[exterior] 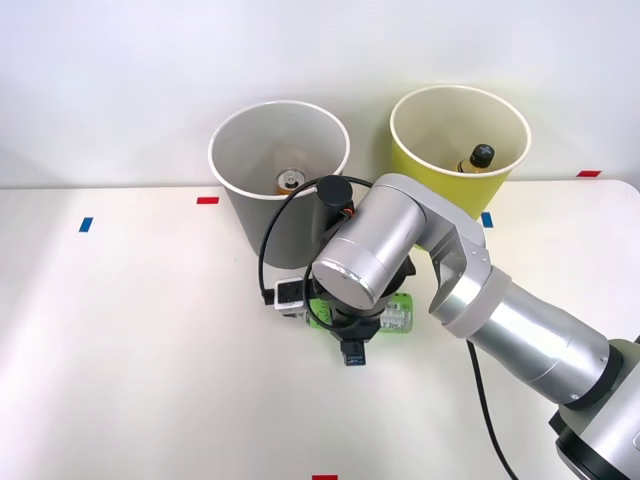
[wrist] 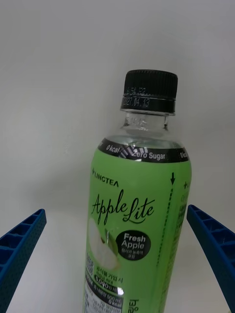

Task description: Put cans in the gray bin, plastic bottles in the light green bin

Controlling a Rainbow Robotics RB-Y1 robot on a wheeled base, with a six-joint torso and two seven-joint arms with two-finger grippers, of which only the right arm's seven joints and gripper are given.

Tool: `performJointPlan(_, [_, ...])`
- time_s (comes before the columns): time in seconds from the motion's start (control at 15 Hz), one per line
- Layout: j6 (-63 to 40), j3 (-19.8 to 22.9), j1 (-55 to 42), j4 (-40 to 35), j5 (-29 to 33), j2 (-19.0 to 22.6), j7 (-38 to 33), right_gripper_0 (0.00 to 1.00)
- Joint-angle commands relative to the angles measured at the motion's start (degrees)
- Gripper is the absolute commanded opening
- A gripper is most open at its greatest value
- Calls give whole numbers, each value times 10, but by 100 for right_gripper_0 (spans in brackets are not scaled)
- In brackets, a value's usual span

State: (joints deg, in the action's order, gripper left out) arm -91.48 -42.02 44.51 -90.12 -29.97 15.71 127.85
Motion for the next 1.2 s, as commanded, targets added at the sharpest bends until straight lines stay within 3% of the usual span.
performJointPlan(0.07, [46,0,0,46,24,-18,5,100])
performJointPlan(0.33, [90,0,0,85,37,-32,14,100])
performJointPlan(0.4, [91,0,0,85,38,-33,15,87])
performJointPlan(0.53, [91,0,-1,85,36,-33,16,32])
performJointPlan(0.67, [91,3,-1,84,36,-33,13,8])
performJointPlan(1.0, [81,19,-1,55,19,-19,3,0])
performJointPlan(1.2, [25,48,-17,-41,-32,12,-50,0])
